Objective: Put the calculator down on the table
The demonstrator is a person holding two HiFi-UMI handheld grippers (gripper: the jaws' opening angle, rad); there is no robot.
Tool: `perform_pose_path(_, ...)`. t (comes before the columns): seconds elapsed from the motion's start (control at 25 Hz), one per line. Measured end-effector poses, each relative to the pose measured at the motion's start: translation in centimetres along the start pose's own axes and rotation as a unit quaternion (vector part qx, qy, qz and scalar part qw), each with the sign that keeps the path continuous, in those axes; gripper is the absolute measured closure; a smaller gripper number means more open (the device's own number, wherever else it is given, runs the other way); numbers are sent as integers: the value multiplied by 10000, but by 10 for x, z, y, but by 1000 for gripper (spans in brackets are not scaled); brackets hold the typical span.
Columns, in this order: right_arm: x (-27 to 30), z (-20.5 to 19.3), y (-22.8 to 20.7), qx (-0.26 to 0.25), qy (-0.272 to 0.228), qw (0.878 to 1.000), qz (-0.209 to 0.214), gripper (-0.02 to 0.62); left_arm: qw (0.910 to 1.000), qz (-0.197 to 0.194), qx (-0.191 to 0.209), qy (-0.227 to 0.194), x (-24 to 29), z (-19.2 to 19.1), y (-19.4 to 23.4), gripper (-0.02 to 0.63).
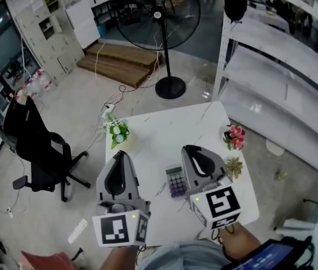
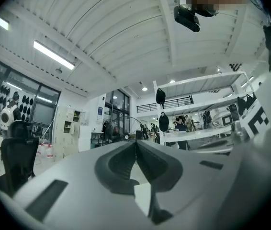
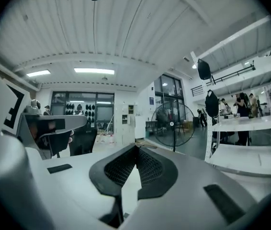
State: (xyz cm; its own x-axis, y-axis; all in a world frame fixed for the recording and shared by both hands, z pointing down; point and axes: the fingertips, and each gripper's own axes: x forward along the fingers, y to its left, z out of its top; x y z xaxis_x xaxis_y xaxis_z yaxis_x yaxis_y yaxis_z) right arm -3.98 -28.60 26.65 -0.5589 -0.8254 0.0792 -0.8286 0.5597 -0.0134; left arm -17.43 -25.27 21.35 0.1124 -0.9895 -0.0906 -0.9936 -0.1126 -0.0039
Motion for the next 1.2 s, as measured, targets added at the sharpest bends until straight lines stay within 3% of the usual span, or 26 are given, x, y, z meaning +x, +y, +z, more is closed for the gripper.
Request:
perform_pose_path(0.44, -15, 17, 1, -125, -398, 9991, -62, 580, 9997, -146, 57, -161, -6, 10, -11, 597)
perform_pose_path(1.2, -13, 12, 2, -82, -359, 9993, -49, 579, 9998, -168, 71, -36, -3, 1, -13, 597)
